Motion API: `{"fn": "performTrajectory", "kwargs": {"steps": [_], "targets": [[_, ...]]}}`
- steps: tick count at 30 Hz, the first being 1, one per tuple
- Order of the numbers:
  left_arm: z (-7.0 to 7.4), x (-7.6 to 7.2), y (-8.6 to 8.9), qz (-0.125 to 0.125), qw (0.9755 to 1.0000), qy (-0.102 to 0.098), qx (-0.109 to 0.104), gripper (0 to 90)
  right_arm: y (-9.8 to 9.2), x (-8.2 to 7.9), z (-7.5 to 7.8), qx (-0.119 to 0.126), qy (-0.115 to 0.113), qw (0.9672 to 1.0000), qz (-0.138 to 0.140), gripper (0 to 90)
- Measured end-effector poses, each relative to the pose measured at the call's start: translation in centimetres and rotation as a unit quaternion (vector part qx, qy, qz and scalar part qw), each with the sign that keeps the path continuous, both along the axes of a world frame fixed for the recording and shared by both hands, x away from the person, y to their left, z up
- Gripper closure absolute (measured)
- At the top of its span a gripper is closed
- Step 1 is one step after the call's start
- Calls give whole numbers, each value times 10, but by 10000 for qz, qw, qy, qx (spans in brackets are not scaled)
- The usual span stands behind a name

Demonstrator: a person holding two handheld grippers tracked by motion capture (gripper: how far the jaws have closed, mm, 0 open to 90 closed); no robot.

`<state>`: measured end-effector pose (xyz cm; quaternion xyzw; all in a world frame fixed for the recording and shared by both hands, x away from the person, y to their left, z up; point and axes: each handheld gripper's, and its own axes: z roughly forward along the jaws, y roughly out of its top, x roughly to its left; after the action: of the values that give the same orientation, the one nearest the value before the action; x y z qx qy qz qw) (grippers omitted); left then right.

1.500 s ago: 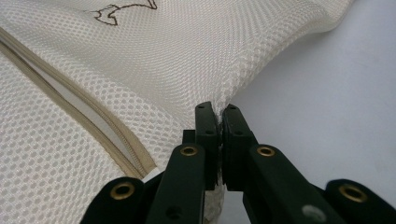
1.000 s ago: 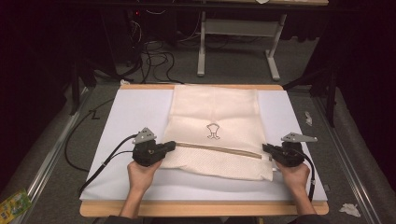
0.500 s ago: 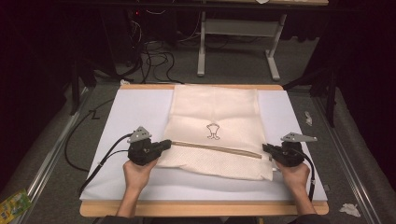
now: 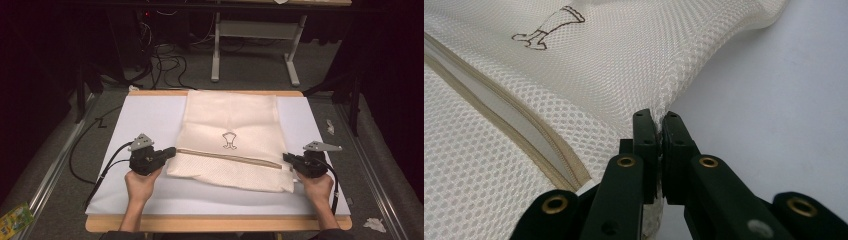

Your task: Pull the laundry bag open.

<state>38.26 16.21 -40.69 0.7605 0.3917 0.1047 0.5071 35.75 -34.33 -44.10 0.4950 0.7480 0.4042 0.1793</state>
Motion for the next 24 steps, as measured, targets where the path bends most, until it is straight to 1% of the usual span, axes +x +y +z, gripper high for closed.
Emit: {"fn": "performTrajectory", "kwargs": {"steps": [4,6,10,12,15,17,19,20,22,24], "targets": [[1,1,2,35,10000,-33,25,871,3,1,3,-67,-30,10000,14,882],[0,1,2,55,10000,-37,65,871,2,3,2,-36,-21,10000,19,883],[-3,2,2,76,9999,-42,129,871,2,6,0,-71,-1,10000,9,883],[-5,3,2,67,9999,-7,146,872,2,7,0,-67,10,10000,-11,883],[-7,6,3,35,9998,134,127,871,1,9,1,-36,44,10000,-60,883],[-8,8,3,37,9996,200,177,872,1,10,3,-28,34,10000,-70,883],[-9,7,4,71,9994,204,274,871,2,11,6,-30,-16,10000,-56,883],[-9,7,5,100,9993,189,308,872,2,11,7,-51,3,10000,-78,883],[-9,7,8,114,9994,238,207,872,1,13,8,-37,21,10000,-71,883],[-9,7,9,121,9994,237,226,872,1,13,10,-55,23,9999,-84,884]]}}
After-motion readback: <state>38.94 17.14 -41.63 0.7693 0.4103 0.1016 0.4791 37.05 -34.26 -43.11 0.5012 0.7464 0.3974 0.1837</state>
